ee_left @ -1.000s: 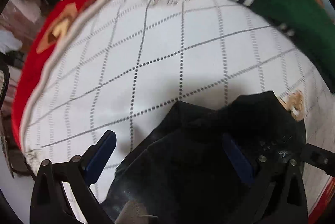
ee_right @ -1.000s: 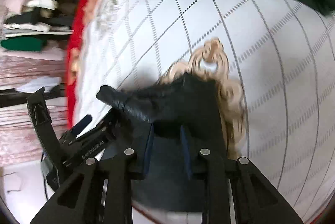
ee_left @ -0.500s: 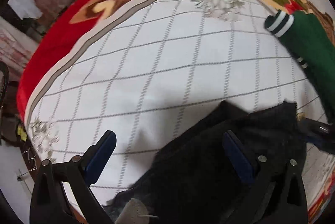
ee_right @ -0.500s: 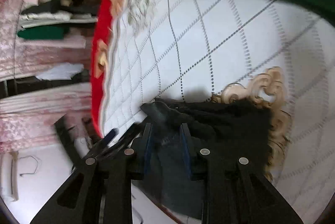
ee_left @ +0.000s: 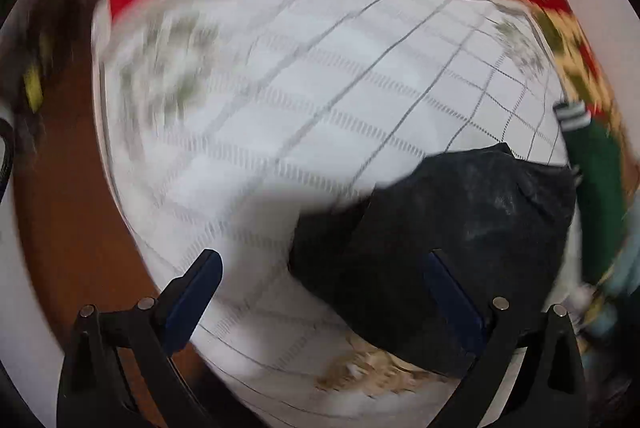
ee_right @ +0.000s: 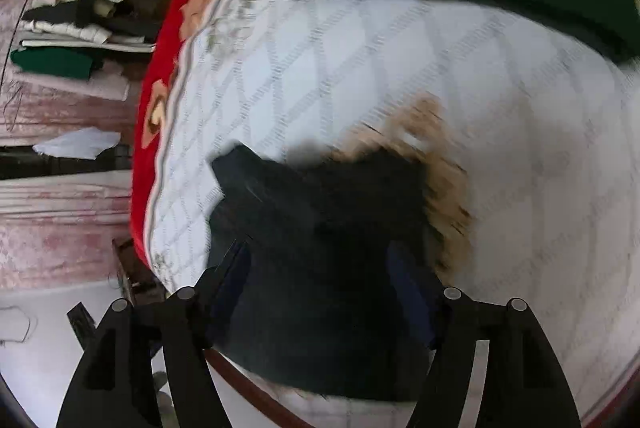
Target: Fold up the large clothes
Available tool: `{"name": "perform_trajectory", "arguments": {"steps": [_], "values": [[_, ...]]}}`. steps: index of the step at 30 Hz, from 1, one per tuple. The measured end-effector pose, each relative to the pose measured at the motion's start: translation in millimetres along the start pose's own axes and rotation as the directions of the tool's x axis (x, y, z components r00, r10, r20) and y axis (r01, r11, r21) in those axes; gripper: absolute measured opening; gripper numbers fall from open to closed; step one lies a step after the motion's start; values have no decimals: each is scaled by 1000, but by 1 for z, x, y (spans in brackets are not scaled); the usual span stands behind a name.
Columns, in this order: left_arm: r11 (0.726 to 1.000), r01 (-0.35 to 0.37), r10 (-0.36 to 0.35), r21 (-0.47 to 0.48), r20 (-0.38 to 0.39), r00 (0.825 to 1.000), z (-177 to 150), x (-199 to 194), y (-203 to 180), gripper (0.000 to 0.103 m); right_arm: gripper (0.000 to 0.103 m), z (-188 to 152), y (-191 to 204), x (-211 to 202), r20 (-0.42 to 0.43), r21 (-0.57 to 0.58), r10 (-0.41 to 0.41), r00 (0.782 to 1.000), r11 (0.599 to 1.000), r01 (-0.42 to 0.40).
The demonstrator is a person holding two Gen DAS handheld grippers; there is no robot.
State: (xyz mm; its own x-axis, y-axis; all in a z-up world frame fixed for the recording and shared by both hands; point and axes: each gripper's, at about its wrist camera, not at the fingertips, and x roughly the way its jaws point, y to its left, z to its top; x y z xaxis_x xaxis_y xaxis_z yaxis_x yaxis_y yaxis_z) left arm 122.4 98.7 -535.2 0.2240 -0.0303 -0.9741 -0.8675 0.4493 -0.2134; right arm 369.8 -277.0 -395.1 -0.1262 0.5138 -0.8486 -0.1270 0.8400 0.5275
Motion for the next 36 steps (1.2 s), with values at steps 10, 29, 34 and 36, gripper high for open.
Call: {"name": "perform_trajectory", "arguments": {"steps": [10, 29, 34, 36], "values": [[972, 206, -200, -110, 65, 978, -9, 43, 11, 33, 73, -37, -86, 65, -44, 232, 233, 972, 948, -217], [953, 297, -289, -62, 120, 950, -5, 49, 9, 55, 63, 1, -34, 131, -206, 103, 551, 809, 834, -542], [960, 281, -275, -19, 139, 951, -4, 50, -4, 58, 86, 8, -20, 155, -225, 59, 460, 859, 886, -459], [963, 270, -263, -13, 185, 947, -2, 43, -4, 57, 60, 7, -9, 152, -214, 41, 459, 862, 886, -462]]}}
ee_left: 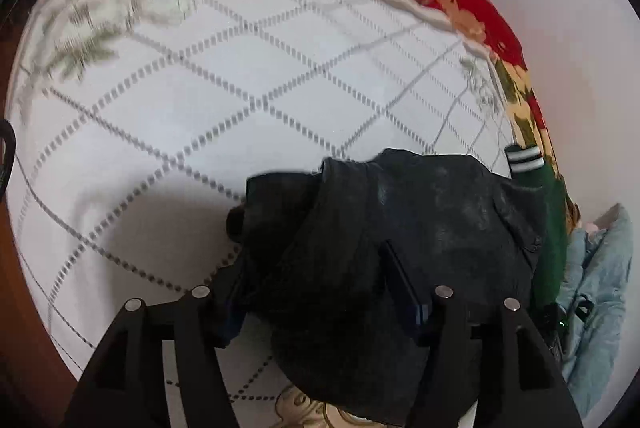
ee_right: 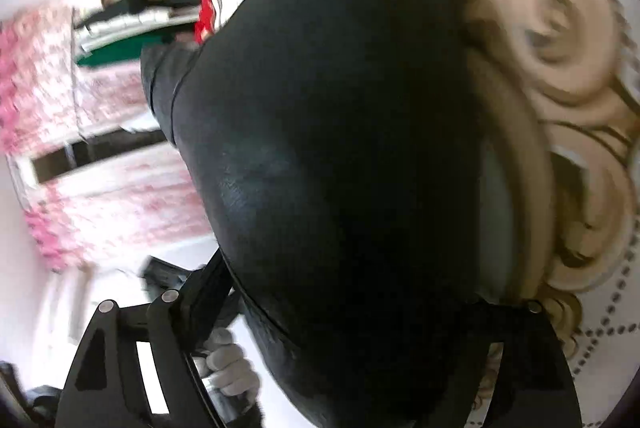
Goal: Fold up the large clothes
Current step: 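Lift the folded jacket with both tools and place it on the green item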
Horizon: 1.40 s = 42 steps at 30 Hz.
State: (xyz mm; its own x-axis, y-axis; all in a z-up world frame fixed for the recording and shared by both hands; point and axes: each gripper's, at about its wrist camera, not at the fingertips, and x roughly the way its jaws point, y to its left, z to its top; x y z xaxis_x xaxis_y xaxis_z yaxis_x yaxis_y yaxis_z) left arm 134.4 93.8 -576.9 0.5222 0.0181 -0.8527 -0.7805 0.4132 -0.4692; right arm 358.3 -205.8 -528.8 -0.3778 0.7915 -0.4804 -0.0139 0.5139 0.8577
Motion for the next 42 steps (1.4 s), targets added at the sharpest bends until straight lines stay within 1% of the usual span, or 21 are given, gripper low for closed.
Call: {"name": "perform_trajectory", "arguments": {"steps": [1, 2, 4, 7, 12, 14, 16, 20, 23, 24, 26, 30, 32, 33, 34, 35, 36, 38, 39, 41, 42], "values": [[1000, 2, -2, 0, 24, 1000, 4, -4, 0, 49, 51, 0, 3, 0, 6, 11, 32, 999, 999, -32], [1000, -1, 1, 1, 32, 1000, 8, -7, -1, 44, 49, 0, 10, -1, 19, 8, 43, 999, 999, -43], [1000, 7, -7, 8, 49, 999, 16, -14, -3, 40, 45, -4, 23, 1, 43, -11, 29, 999, 1000, -29], [999, 15, -17, 32, 67, 998, 25, -24, -11, 39, 41, -6, 37, 1, 59, -16, 54, 997, 998, -53], [996, 41, -48, 74, 93, 995, 41, -44, -33, 39, 39, -3, 61, -12, 80, -40, 70, 994, 997, -67], [994, 57, -66, 89, 102, 993, 49, -51, -46, 39, 39, 2, 75, -23, 93, -50, 77, 993, 996, -73], [992, 73, -84, 105, 110, 990, 56, -56, -60, 39, 39, 8, 89, -45, 103, -74, 80, 991, 995, -73], [984, 109, -128, 142, 138, 982, 72, -65, -102, 39, 38, 33, 122, -80, 130, -117, 103, 986, 989, -88], [975, 153, -178, 162, 154, 972, 87, -67, -137, 39, 38, 62, 147, -115, 165, -154, 126, 978, 983, -101], [970, 175, -202, 169, 160, 966, 92, -68, -152, 39, 38, 71, 155, -124, 178, -166, 127, 976, 981, -97], [959, 209, -242, 193, 171, 955, 101, -66, -186, 39, 38, 93, 169, -156, 211, -191, 139, 968, 977, -99], [923, 298, -343, 243, 170, 924, 114, -51, -266, 39, 38, 140, 187, -218, 271, -221, 164, 949, 970, -104], [906, 332, -381, 262, 163, 910, 116, -39, -300, 39, 38, 165, 185, -257, 309, -235, 167, 936, 967, -95], [893, 352, -405, 281, 156, 901, 114, -28, -323, 39, 38, 172, 182, -271, 319, -238, 167, 933, 967, -92], [885, 362, -416, 292, 151, 897, 112, -19, -338, 39, 38, 184, 174, -288, 334, -235, 171, 927, 968, -94], [878, 373, -429, 300, 145, 892, 110, -9, -352, 39, 38, 197, 162, -307, 344, -230, 173, 923, 969, -96], [867, 391, -445, 308, 125, 887, 105, 7, -368, 38, 38, 209, 155, -316, 353, -217, 173, 920, 971, -99], [852, 412, -459, 322, 82, 885, 92, 41, -393, 37, 38, 234, 116, -344, 365, -182, 163, 917, 978, -101], [849, 408, -453, 336, 64, 889, 84, 60, -404, 37, 39, 244, 104, -354, 367, -165, 161, 916, 981, -106], [849, 395, -424, 350, 8, 905, 67, 105, -419, 37, 39, 263, 51, -375, 382, -95, 146, 913, 988, -118], [855, 377, -401, 357, -9, 916, 60, 121, -423, 37, 38, 275, 30, -387, 397, -53, 132, 908, 991, -122]]}}
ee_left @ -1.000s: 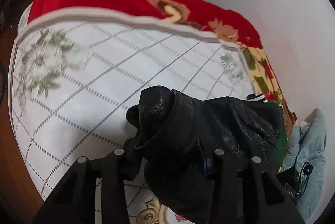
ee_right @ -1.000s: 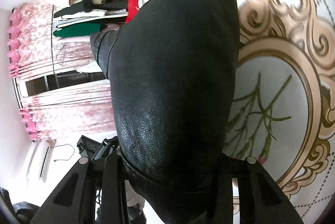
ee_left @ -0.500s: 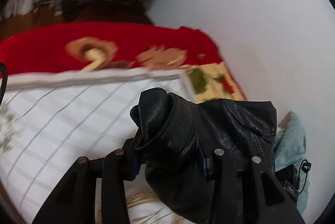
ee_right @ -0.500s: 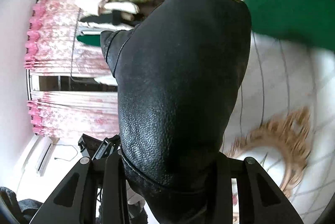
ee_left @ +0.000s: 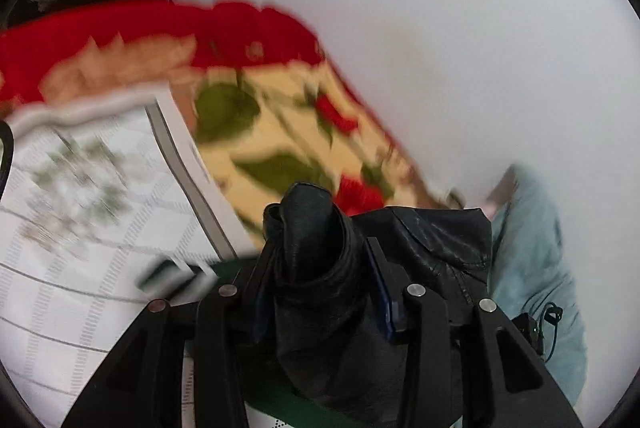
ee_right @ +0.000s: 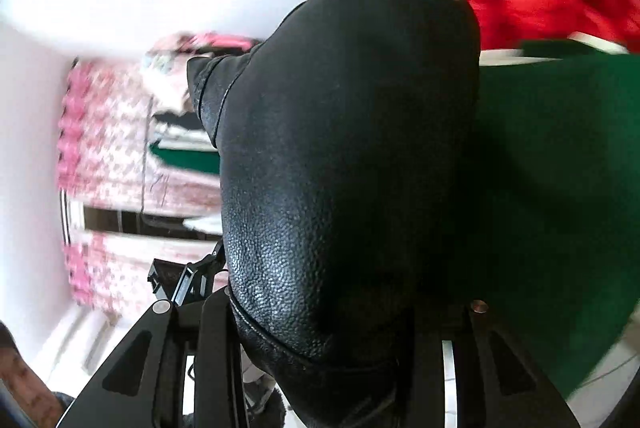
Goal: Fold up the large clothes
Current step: 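Lift the folded jacket with both tools and place it on the green item, then open both tools and pull them back from the stacked jacket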
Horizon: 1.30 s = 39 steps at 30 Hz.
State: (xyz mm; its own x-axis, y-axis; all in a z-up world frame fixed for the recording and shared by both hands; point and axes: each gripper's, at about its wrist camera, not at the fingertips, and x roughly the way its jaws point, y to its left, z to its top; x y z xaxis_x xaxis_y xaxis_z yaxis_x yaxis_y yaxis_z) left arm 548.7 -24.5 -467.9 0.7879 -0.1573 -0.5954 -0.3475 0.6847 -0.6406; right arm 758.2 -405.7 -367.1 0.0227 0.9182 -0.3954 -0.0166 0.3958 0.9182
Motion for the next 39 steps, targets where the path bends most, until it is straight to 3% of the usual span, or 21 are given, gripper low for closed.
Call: {"name": "perform_trajectory", "arguments": {"steps": [2, 3, 7, 8, 10, 11, 12, 13, 14, 15, 17, 18, 19, 21, 23, 25, 28, 29, 32, 39], "values": [[999, -43, 44, 18, -58, 997, -17, 33, 8, 37, 39, 10, -45, -12, 7, 70, -28, 1000, 997, 27], [997, -72, 74, 32, -75, 994, -24, 41, 12, 38, 45, 10, -57, -11, 10, 91, -35, 999, 995, 34], [982, -146, 159, 116, -106, 982, -34, 44, 12, 44, 61, 3, -68, -16, 31, 114, -62, 998, 992, 58], [979, -157, 172, 130, -120, 978, -34, 45, 13, 46, 63, 3, -61, -22, 44, 104, -113, 993, 989, 107], [972, -170, 193, 164, -136, 972, -35, 43, 11, 49, 80, 3, -45, -35, 85, 85, -237, 968, 969, 230], [964, -182, 210, 192, -137, 968, -37, 42, 7, 51, 88, 1, -37, -39, 100, 66, -321, 942, 946, 316], [953, -208, 240, 223, -131, 962, -38, 43, 6, 60, 95, -5, -27, -45, 130, 38, -423, 897, 906, 422], [925, -258, 297, 279, -109, 949, -39, 40, -3, 79, 96, -8, -18, -45, 143, 21, -477, 867, 878, 479], [908, -282, 325, 311, -95, 941, -38, 43, -3, 90, 97, -14, -7, -43, 157, -3, -547, 823, 833, 554], [873, -314, 364, 374, -71, 929, -39, 39, -13, 100, 101, -20, 3, -41, 178, -20, -610, 772, 782, 623], [824, -357, 411, 440, -32, 911, -39, 34, -22, 100, 103, -37, 31, -31, 231, -43, -730, 643, 653, 756], [800, -369, 426, 474, -15, 904, -39, 29, -28, 101, 103, -57, 28, -28, 251, -49, -758, 602, 611, 790], [777, -380, 441, 502, -2, 898, -38, 23, -33, 101, 103, -72, 38, -24, 282, -47, -796, 535, 546, 837], [744, -382, 451, 548, 8, 892, -40, 6, -45, 102, 103, -94, 56, -13, 317, -32, -847, 425, 439, 898], [720, -384, 468, 578, 6, 884, -40, -8, -53, 102, 103, -122, 63, -16, 326, -6, -875, 358, 377, 926], [694, -377, 475, 613, 2, 880, -41, -24, -62, 102, 103, -145, 86, -14, 328, 17, -882, 340, 365, 931], [675, -351, 459, 649, 3, 888, -39, -58, -77, 102, 103, -179, 120, -16, 348, 57, -886, 306, 346, 937], [670, -345, 455, 657, 4, 891, -37, -70, -81, 102, 103, -194, 138, -19, 366, 72, -888, 280, 327, 942], [672, -320, 435, 668, -7, 900, -29, -111, -93, 102, 103, -242, 195, -23, 408, 107, -882, 234, 301, 948], [670, -239, 349, 702, -13, 937, -7, -231, -126, 102, 103, -341, 316, -50, 486, 184, -860, 156, 274, 944]]}}
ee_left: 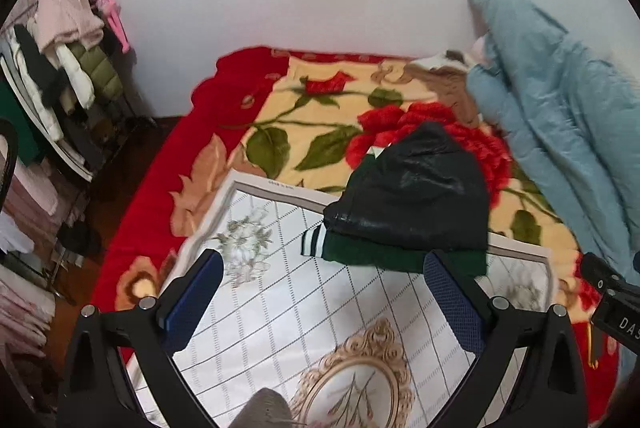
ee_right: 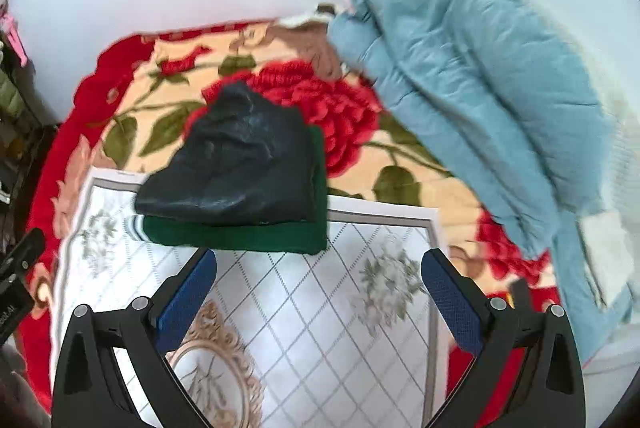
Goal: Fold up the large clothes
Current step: 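Open both tools and pull them back from the stacked jacket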
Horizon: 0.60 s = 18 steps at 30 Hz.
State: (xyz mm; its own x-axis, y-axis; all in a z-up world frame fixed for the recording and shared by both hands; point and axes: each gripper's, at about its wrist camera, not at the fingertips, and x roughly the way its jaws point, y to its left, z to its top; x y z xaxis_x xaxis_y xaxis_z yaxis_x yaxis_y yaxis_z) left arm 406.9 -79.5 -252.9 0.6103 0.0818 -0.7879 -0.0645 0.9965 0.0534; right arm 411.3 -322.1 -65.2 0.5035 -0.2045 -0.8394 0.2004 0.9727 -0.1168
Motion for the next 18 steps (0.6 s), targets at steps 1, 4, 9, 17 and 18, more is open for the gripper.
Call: {"name": "perform_trajectory", "arguments": {"steps": [1, 4, 9, 17, 18], "values": [[1000, 5, -5, 9, 12, 1000, -1, -14, 2, 102, 103, -4, -1, -26, 20, 7, -5, 1000, 1000, 5], [999, 14, -16, 39, 48, 999, -2, -69, 9, 102, 103, -16, -7, -95, 65, 34, -17, 998, 999, 15], [998, 21, -27, 60, 93, 995, -8, -155, 17, 102, 103, -35, -18, -199, 136, 41, -29, 990, 999, 24], [998, 50, -55, 41, 115, 992, -20, -248, 14, 102, 103, -63, -45, -315, 210, 39, -22, 977, 999, 14], [997, 60, -65, 41, 118, 991, -22, -255, 13, 102, 103, -68, -48, -327, 217, 40, -24, 976, 999, 15]]}}
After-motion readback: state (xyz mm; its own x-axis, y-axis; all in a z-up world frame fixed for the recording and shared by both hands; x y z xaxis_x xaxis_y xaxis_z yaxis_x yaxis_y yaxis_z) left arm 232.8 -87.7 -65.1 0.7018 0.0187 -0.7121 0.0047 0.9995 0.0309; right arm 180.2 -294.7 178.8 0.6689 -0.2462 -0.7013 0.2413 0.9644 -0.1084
